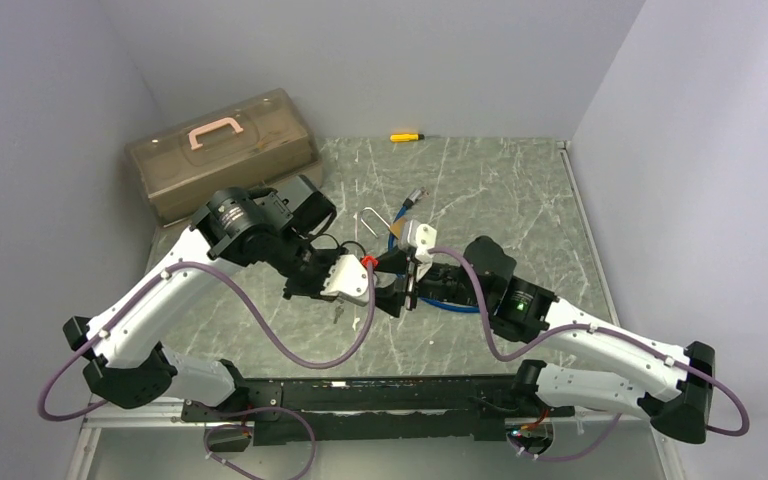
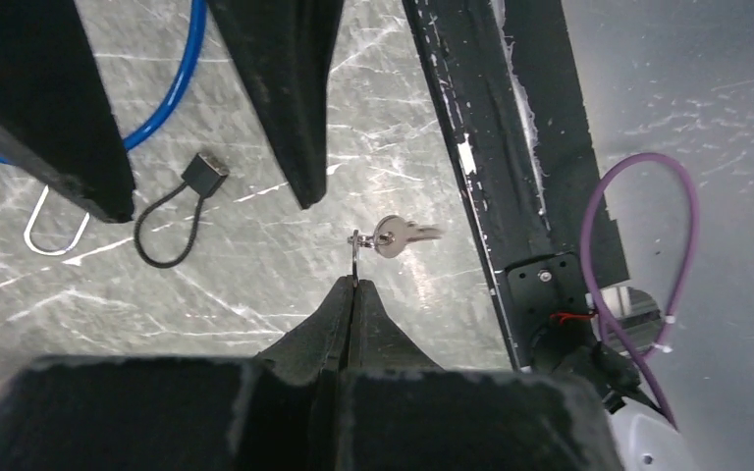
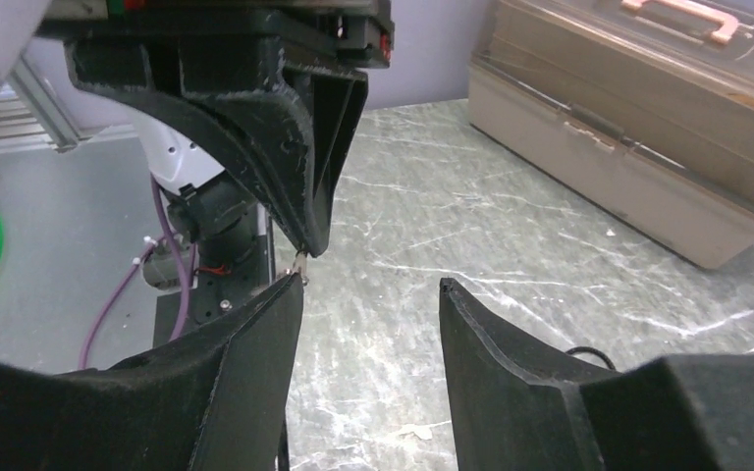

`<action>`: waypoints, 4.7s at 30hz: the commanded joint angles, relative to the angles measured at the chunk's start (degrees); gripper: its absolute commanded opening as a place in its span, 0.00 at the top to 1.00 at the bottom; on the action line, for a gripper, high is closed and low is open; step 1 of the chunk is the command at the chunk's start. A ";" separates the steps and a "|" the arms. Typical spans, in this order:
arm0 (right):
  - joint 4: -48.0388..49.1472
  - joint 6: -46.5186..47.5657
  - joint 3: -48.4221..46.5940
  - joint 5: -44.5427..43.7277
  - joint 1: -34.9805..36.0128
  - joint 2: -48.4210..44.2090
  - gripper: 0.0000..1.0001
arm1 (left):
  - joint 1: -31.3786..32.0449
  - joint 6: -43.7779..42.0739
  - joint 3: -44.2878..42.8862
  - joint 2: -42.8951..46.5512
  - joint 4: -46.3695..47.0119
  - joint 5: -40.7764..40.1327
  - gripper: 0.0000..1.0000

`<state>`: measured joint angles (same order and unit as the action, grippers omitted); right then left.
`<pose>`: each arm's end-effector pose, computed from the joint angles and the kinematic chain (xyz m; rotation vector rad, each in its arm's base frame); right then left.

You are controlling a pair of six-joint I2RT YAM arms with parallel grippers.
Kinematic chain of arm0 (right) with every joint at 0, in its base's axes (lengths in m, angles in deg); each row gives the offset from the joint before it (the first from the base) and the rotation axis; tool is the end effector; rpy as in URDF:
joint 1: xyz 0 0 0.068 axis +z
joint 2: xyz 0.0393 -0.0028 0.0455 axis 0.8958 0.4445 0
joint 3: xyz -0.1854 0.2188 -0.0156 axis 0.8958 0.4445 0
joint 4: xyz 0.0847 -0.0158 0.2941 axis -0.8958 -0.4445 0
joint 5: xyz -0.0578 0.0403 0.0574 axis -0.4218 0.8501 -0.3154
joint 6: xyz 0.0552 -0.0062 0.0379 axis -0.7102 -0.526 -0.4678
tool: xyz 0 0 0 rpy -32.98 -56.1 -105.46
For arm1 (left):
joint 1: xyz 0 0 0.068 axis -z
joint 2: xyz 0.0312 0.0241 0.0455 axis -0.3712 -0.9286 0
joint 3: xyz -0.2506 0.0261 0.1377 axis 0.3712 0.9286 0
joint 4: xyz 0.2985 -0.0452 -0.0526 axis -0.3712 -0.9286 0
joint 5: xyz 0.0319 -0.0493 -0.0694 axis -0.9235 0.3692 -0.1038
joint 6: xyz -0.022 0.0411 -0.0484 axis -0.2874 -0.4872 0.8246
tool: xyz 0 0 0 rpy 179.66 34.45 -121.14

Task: Unlock with the key

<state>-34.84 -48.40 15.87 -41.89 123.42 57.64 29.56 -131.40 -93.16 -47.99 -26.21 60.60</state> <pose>0.1256 0.2501 0.3742 -1.0641 1.2909 1.0508 0.1412 -0.2149 0.4465 2.1622 1.5196 -0.6184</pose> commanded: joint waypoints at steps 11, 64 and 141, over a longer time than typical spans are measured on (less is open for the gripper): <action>14.97 -4.87 3.83 12.01 0.15 4.05 0.66 | 0.40 7.88 -0.94 -1.16 -1.75 3.28 1.00; 21.91 -11.18 7.29 12.10 0.04 6.79 0.59 | 0.48 11.47 -5.38 0.44 1.53 -1.25 1.00; 31.49 -12.81 5.85 11.13 -0.57 8.21 0.98 | 0.46 12.65 -8.38 0.28 -0.17 0.32 1.00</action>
<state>-5.58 -61.45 24.53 -31.73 123.03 65.35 29.67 -119.80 -99.54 -48.38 -26.60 59.27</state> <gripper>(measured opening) 0.077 0.010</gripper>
